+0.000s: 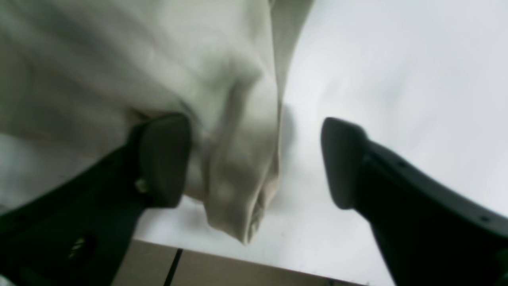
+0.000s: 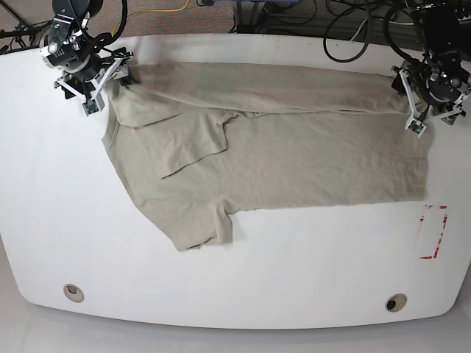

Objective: Fold the T-shirt properly
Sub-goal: 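Open both grippers to release the folded hem at the collar edge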

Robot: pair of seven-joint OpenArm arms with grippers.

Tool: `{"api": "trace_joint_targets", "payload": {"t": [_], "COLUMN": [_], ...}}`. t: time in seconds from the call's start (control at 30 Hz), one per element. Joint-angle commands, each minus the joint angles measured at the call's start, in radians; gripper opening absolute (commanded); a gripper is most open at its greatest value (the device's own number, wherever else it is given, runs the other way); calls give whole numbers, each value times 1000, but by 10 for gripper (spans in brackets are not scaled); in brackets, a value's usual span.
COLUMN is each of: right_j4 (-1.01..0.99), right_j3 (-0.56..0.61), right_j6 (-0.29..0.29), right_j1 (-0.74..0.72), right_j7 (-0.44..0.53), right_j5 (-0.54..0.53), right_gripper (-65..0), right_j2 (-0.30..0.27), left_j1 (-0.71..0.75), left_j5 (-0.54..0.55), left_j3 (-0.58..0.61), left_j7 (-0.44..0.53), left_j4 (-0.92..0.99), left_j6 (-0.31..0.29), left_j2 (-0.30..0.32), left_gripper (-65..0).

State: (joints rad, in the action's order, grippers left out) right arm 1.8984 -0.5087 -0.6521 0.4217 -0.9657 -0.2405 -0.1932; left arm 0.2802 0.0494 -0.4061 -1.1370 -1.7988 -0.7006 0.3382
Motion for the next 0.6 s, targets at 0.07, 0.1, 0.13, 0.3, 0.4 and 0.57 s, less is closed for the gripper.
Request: {"api": "trace_joint_targets", "payload": {"t": [0.07, 0.1, 0.13, 0.3, 0.4, 0.57], "right_j4": [72, 83, 94, 117, 118, 118], "right_j3": [-11, -11, -11, -12, -11, -5], "right_j6": [-2, -4, -8, -46, -46, -46], "right_j1": [-1, -1, -1, -16, -42, -76], "right_j7": [15, 15, 17, 20, 18, 18], "right_j5": [-16, -16, -16, -16, -16, -16], "right_gripper": [-82, -84, -89, -105, -122, -159], "right_j2": [-9, 1, 7, 28, 36, 73], "left_j1": [-19, -26, -32, -75, -109, -157], "left_j5": [4, 4, 4, 4, 5, 4], "left_j3": [-6, -6, -6, -7, -12, -110], "left_j7": [-31, -42, -51, -99, -128, -136], "left_j4": [-60, -80, -98, -183, -204, -203], "left_j6": [2, 2, 2, 2, 2, 2], "left_j2": [19, 19, 19, 12, 9, -37], "left_gripper": [-143, -143, -143, -144, -144, -144]}}
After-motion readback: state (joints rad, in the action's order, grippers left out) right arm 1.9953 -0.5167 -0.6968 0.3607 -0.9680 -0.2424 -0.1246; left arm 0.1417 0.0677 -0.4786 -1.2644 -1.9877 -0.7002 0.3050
